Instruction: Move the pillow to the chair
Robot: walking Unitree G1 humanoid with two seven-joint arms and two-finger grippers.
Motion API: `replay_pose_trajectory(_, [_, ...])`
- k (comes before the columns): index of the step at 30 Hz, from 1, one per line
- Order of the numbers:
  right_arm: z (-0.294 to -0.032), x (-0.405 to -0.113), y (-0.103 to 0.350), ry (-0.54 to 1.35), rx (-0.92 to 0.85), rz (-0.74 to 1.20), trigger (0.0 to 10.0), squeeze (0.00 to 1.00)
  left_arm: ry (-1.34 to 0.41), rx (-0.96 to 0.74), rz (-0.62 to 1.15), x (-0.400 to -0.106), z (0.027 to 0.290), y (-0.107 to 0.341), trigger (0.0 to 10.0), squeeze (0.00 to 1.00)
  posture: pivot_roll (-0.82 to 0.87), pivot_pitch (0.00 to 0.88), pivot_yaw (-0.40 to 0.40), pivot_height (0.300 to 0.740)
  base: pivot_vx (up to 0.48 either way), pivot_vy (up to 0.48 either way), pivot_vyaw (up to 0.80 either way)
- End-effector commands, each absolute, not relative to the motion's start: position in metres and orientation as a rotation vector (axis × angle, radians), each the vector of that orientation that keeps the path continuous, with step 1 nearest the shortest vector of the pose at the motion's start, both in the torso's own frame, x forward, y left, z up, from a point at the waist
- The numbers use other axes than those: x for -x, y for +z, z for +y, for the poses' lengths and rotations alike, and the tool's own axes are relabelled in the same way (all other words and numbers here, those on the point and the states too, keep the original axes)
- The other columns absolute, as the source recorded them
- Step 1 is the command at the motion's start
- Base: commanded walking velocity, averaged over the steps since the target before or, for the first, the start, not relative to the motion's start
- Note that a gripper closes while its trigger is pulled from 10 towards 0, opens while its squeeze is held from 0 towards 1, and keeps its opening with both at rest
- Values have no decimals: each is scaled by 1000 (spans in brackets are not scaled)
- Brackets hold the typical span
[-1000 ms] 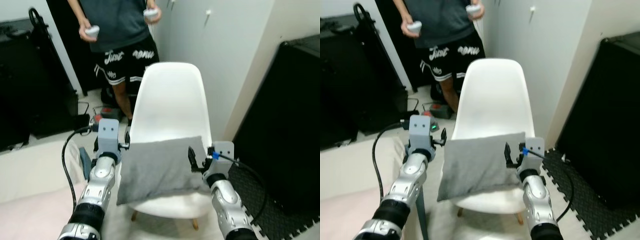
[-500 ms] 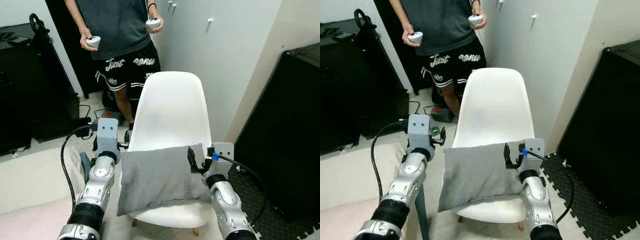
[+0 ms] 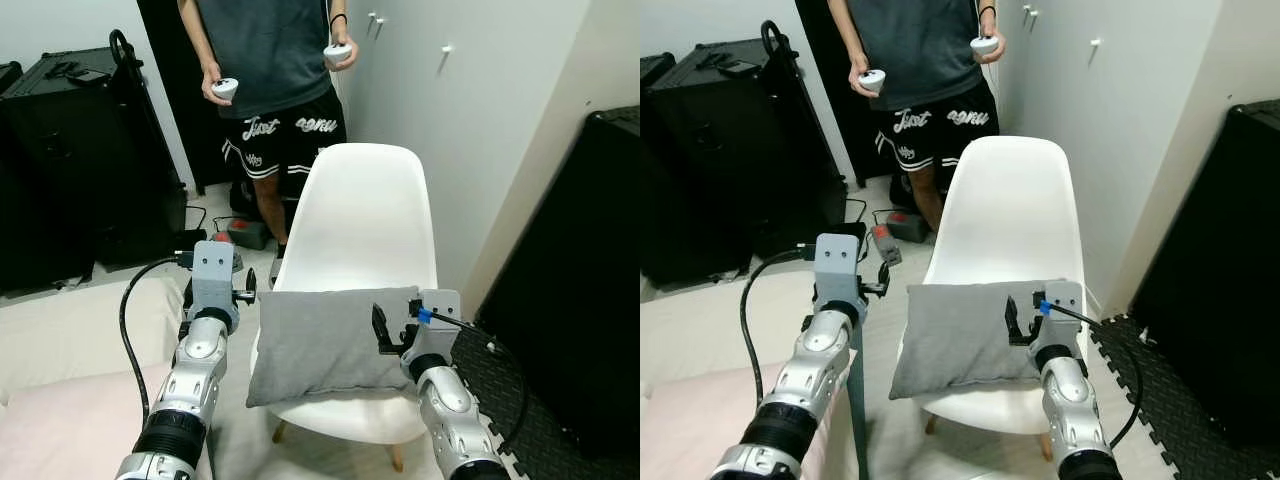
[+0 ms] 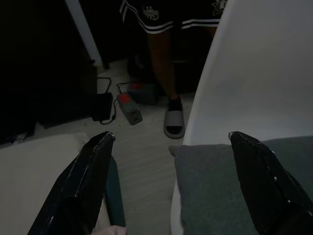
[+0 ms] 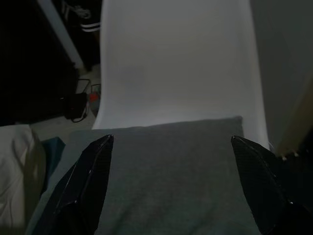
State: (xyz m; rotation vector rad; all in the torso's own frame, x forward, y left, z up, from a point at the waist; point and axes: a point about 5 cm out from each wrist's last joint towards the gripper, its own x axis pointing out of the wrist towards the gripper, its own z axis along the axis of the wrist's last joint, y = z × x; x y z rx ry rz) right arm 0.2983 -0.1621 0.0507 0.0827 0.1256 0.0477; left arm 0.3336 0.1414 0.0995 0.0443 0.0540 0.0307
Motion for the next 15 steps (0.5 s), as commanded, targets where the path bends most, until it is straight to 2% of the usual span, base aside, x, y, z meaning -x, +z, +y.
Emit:
replay_pose_trajectory(1, [-160,-295,45,37,-108,147,10000,0,29,-69,59,-333,147,100,10000,0,-5,78,85,740,0,0,0])
replay_pose_trajectory(8, [-159,-294,43,-19,-155,140,10000,0,-5,-111,61,-339,152,105,10000,0,20,69,150,740,0,0,0])
replay_pose_trajectory(15, [-159,-293,42,-33,-162,139,10000,0,-13,-118,62,-340,153,106,10000,0,19,66,158,740,0,0,0])
